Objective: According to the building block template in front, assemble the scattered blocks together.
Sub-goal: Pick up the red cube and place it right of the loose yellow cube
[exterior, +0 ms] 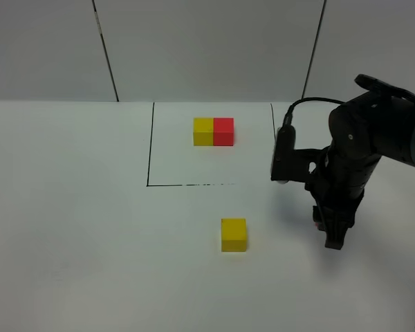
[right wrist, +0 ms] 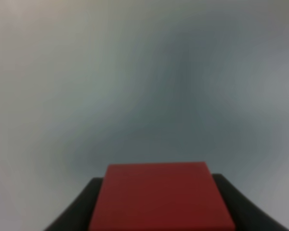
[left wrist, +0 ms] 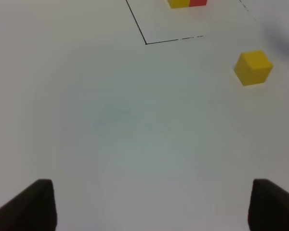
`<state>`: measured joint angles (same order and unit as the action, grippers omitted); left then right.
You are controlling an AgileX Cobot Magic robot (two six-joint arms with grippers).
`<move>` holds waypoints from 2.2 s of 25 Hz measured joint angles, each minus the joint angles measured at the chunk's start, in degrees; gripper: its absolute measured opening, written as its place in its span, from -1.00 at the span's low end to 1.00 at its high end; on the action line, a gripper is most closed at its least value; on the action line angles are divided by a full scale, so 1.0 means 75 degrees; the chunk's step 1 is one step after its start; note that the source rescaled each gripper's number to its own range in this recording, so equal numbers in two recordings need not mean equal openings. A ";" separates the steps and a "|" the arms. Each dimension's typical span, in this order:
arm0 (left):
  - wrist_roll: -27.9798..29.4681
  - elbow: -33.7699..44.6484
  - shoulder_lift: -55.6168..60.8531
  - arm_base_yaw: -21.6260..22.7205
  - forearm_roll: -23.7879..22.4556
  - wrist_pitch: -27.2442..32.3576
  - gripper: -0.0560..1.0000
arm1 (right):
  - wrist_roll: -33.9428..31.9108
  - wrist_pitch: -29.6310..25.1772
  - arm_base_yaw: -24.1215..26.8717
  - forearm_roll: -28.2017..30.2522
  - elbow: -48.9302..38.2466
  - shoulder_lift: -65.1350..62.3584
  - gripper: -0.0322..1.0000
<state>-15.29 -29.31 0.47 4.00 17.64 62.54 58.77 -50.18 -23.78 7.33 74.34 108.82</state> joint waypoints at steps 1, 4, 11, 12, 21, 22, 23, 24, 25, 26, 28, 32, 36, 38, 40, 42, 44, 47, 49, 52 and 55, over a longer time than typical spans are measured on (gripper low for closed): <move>0.0000 0.0000 0.0000 0.0000 0.0000 0.0000 0.43 | 0.0130 0.0017 -0.0062 0.0000 0.0000 0.0087 -0.93; 0.0000 0.0000 0.0000 0.0000 0.0000 0.0000 0.43 | 0.0316 -0.0012 -0.0232 0.0015 0.0101 0.0523 -0.93; 0.0000 0.0000 0.0000 0.0000 0.0000 0.0000 0.43 | 0.0366 -0.0951 -0.0460 0.0007 0.1225 0.1699 -0.93; 0.0000 0.0000 0.0000 0.0000 0.0000 0.0000 0.43 | 0.0366 -0.1095 -0.0490 0.0007 0.1426 0.1803 -0.93; 0.0000 0.0000 0.0000 0.0000 0.0000 0.0000 0.43 | 0.0495 -0.0834 -0.0672 -0.0429 0.1781 0.2073 -0.94; 0.0000 0.0000 0.0000 0.0000 0.0000 0.0000 0.43 | 0.0495 -0.0768 -0.0672 -0.0469 0.1781 0.2079 -0.94; 0.0000 0.0000 0.0000 0.0000 0.0000 0.0000 0.43 | 0.0495 -0.0692 -0.0672 -0.0529 0.1781 0.2088 -0.94; 0.0000 0.0000 0.0000 0.0000 0.0000 0.0000 0.43 | 0.0495 -0.0599 -0.0680 -0.0559 0.1781 0.2097 -0.94; 0.0000 0.0000 0.0000 0.0000 0.0000 0.0000 0.43 | 0.0495 -0.0523 -0.0697 -0.0581 0.1781 0.2097 -0.94; 0.0000 0.0000 0.0000 0.0000 0.0000 0.0000 0.43 | 0.0495 -0.0435 -0.0713 -0.0584 0.1781 0.2105 -0.94; 0.0000 0.0000 0.0000 0.0000 0.0000 0.0000 0.43 | 0.0500 -0.0360 -0.0733 -0.0614 0.1781 0.2120 -0.94; 0.0000 0.0000 0.0000 0.0000 0.0000 0.0000 0.43 | 0.0500 -0.0352 -0.0733 -0.0616 0.1786 0.2270 -0.94; 0.0000 0.0000 0.0000 0.0000 0.0000 0.0000 0.43 | 0.0500 -0.0352 -0.0733 -0.0864 0.1819 0.2352 -0.94; 0.0000 0.0000 0.0000 0.0000 0.0000 0.0000 0.43 | 0.0500 -0.0352 -0.0747 -0.0977 0.1829 0.2352 -0.94; 0.0000 0.0000 0.0000 0.0000 0.0000 0.0000 0.43 | 0.0500 -0.0352 -0.0780 -0.1051 0.1829 0.2352 -0.94; 0.0000 0.0000 0.0000 0.0000 0.0000 0.0000 0.43 | 0.0500 -0.0352 -0.0796 -0.1180 0.1829 0.2352 -0.94; 0.0000 0.0000 0.0000 0.0000 0.0000 0.0000 0.43 | 0.0503 -0.0344 -0.0805 -0.1277 0.1829 0.2352 -0.94; 0.0000 0.0000 0.0000 0.0000 0.0000 0.0000 0.43 | 0.0503 -0.0291 -0.0822 -0.1394 0.1829 0.2352 -0.94; 0.0000 0.0000 0.0000 0.0000 0.0000 0.0000 0.43 | 0.0513 -0.0232 -0.0862 -0.1409 0.1829 0.2352 -0.94; 0.0000 0.0000 0.0000 0.0000 0.0000 0.0000 0.43 | 0.0553 -0.0156 -0.0917 -0.1430 0.1829 0.2352 -0.94; 0.0007 0.0000 0.0000 0.0000 0.0000 0.0000 0.43 | 0.0669 -0.0114 -0.0954 -0.1434 0.1829 0.2352 -0.94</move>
<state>-15.24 -29.31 0.47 4.00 17.64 62.54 63.79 -51.04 -30.93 -3.42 88.05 126.45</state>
